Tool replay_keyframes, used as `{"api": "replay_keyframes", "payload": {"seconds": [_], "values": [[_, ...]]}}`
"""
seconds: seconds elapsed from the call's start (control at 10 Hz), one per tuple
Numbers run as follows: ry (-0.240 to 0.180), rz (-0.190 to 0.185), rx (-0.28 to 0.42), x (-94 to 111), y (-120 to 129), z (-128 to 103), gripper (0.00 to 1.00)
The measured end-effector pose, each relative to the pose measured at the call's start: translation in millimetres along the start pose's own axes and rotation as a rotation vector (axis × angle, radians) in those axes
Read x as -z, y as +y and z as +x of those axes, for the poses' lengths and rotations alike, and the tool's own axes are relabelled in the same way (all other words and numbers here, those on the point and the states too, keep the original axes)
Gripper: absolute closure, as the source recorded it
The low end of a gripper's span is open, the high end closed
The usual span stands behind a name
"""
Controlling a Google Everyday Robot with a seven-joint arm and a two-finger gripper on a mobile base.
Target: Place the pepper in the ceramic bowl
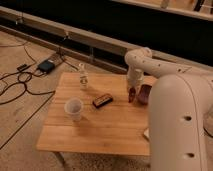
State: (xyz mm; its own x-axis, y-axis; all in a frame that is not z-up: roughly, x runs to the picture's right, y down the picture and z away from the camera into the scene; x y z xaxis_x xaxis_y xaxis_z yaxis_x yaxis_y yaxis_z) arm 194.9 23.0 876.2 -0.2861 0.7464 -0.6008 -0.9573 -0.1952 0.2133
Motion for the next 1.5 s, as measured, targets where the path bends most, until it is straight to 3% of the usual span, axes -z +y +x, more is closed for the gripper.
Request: {"api": "replay_keyframes", "payload": {"seconds": [0.6, 1.1, 1.3, 1.5], "values": [[-0.008, 0.06, -0.156, -9, -71, -35, 1.0], [-0.034, 0.115, -0.194, -25, -85, -62, 1.0], [-0.053, 0.132, -0.189, -32, -84, -69, 0.9], [-0.077, 0.135, -0.177, -35, -75, -74, 0.7]]}}
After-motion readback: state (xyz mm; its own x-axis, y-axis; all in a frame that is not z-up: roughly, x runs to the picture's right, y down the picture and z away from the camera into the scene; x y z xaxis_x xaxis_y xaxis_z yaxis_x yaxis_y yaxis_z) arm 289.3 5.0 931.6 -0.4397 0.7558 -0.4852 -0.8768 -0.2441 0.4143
